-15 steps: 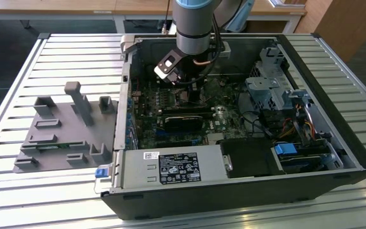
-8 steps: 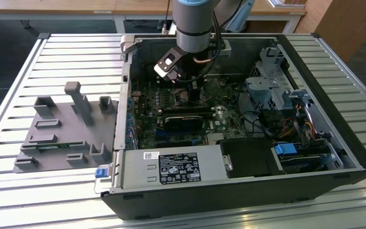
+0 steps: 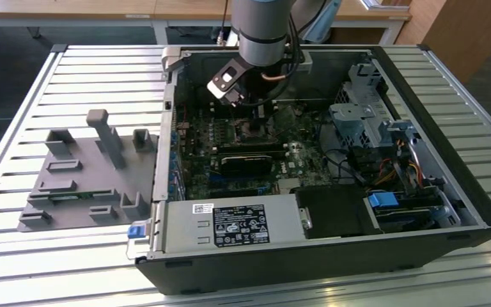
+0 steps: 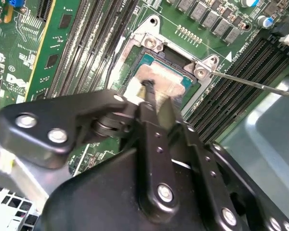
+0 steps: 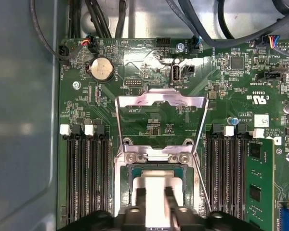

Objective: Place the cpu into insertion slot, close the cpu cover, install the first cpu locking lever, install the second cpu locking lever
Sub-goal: 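Place the cpu into insertion slot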

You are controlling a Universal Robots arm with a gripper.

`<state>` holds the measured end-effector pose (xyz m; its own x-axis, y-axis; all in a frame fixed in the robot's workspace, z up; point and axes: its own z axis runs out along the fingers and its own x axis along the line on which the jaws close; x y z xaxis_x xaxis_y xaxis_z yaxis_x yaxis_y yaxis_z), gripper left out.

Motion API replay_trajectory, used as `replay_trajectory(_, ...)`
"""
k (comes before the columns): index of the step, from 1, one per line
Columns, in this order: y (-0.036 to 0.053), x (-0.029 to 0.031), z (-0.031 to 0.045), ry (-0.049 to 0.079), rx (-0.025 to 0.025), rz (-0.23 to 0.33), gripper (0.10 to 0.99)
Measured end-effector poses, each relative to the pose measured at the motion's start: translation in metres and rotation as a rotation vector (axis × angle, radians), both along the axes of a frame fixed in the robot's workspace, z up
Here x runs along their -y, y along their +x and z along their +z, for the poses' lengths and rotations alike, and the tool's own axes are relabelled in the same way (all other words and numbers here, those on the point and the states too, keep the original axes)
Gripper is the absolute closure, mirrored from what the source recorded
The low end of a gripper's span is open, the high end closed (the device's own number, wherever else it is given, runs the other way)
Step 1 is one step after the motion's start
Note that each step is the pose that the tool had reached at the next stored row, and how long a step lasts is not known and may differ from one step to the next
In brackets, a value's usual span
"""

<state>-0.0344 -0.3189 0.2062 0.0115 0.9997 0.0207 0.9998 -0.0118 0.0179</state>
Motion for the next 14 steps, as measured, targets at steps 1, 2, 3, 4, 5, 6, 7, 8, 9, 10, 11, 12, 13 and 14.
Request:
replay_trajectory(1,0.0000,0.0000,0.0004,0.000,-0.0004,0.000,0.788)
replay_trajectory(2,0.0000,0.0000,0.0009,0.001,-0.0005,0.000,0.847)
replay_trajectory(3,0.0001,0.0000,0.0013,0.001,-0.0005,0.000,0.906)
replay_trajectory(4,0.0001,0.0000,0.0015,0.001,-0.0005,0.000,0.906)
replay_trajectory(5,0.0001,0.0000,0.0017,0.001,-0.0004,0.000,0.906)
replay_trajectory(6,0.0001,0.0000,0.0019,0.001,-0.0005,0.000,0.969)
replay_trajectory(7,0.0001,0.0000,0.0021,0.001,-0.0005,0.000,0.969)
replay_trajectory(8,0.0001,0.0000,0.0023,0.001,-0.0005,0.000,0.969)
replay_trajectory(9,0.0001,0.0000,0.0025,0.001,-0.0005,0.000,0.969)
replay_trajectory(10,0.0001,0.0000,0.0027,0.001,-0.0005,0.000,0.969)
replay_trajectory(11,0.0001,0.0000,0.0030,0.001,-0.0005,0.000,0.969)
replay_trajectory(12,0.0001,0.0000,0.0031,0.001,-0.0005,0.000,0.969)
replay_trajectory(13,0.0001,0.0000,0.0033,0.001,-0.0005,0.000,0.969)
replay_trajectory(14,0.0001,0.0000,0.0035,0.001,-0.0005,0.000,0.969)
